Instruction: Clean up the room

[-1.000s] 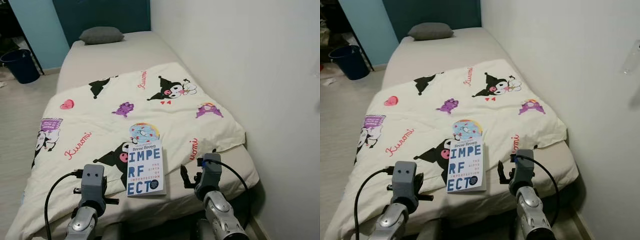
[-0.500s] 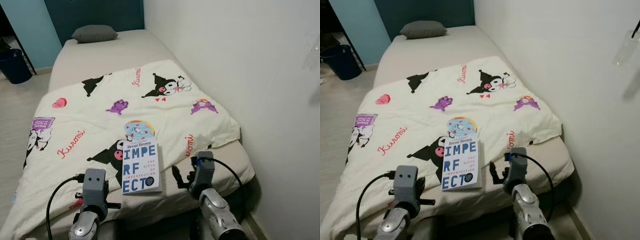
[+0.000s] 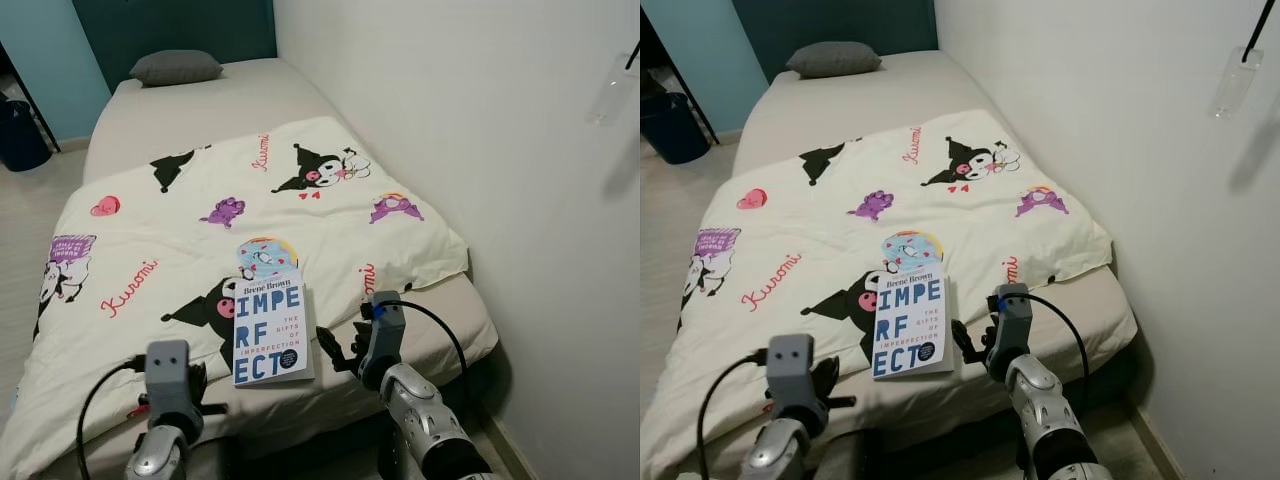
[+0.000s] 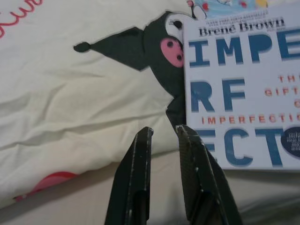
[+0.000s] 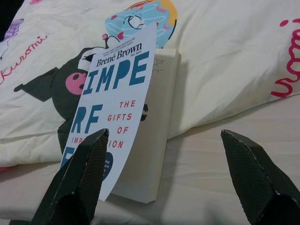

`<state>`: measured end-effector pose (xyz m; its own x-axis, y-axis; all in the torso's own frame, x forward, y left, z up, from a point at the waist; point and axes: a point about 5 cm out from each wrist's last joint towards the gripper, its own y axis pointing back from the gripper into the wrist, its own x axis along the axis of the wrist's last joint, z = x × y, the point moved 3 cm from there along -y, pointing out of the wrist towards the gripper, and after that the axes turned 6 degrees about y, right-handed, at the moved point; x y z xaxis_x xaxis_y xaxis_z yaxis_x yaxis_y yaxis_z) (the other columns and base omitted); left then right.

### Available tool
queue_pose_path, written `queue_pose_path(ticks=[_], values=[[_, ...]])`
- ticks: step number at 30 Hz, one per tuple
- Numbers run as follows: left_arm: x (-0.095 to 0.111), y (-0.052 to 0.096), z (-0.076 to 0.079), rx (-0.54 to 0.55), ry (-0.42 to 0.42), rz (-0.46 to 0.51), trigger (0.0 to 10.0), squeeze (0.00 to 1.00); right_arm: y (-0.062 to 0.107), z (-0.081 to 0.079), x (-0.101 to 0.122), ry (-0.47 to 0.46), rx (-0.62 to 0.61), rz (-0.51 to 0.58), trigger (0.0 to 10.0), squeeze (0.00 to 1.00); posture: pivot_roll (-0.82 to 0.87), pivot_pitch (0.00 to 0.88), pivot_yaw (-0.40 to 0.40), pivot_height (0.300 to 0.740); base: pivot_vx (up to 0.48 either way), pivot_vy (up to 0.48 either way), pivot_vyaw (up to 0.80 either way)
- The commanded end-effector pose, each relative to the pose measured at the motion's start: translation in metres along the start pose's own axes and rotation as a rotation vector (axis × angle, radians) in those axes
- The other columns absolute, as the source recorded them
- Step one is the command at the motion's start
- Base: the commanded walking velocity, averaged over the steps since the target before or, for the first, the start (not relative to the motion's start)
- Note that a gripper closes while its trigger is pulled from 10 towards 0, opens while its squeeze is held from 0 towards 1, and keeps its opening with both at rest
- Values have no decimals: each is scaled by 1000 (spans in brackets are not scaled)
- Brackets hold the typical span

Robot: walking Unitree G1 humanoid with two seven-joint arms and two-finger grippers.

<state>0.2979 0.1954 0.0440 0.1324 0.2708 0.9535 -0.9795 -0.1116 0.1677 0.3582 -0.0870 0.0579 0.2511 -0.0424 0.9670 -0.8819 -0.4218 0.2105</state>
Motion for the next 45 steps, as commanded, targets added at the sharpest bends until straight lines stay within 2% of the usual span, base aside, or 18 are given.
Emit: queue_pose_path(ticks=[1,5,7,8,10,16,17,18,19,21,28,35,45], values=[[-9,0,-9,37,52,-43,10000,1000,1,-1,-3,-4,1,-8,10000,0,19,204,-20,568,0,0,0],[-7,-10,-16,49,112,-68,10000,1000,1,0,3,11,3,13,10000,0,15,217,-27,568,0,0,0],[-5,-21,-17,28,166,-85,10000,1000,1,-1,8,28,7,30,10000,0,8,243,-33,568,0,0,0],[-5,-21,-17,28,166,-85,10000,1000,1,-1,8,28,7,30,10000,0,8,243,-33,568,0,0,0],[-2,-31,-18,5,229,-115,10000,1000,2,-1,14,40,6,54,10000,0,0,266,-32,568,0,0,0],[1,-43,-16,-44,258,-162,10000,1000,6,-4,28,65,-2,109,10000,0,-22,333,-21,568,0,0,0],[-1,-46,-15,-66,244,-194,10000,416,8,-7,33,62,-6,127,10000,0,-24,352,-18,568,0,0,0],[-1,-46,-15,-66,244,-194,10000,416,8,-7,33,62,-6,127,10000,0,-24,352,-18,568,0,0,0],[-1,-47,-14,-71,239,-202,10000,0,9,-7,34,61,-7,130,10000,0,-24,352,-18,568,0,0,0],[-2,-47,-13,-85,252,-212,10000,0,10,-9,35,59,-6,136,10000,0,-26,368,-10,568,0,0,0],[3,-55,0,-197,410,-249,10000,0,17,-21,41,74,13,155,10000,0,-36,402,-5,568,0,0,0],[5,-59,1,-202,404,-267,10000,0,22,-24,45,78,17,157,10000,0,-50,430,-7,568,0,0,0],[13,-65,-12,-125,475,-251,10000,0,29,-30,48,94,33,152,10000,0,-82,461,-15,568,0,0,0]])
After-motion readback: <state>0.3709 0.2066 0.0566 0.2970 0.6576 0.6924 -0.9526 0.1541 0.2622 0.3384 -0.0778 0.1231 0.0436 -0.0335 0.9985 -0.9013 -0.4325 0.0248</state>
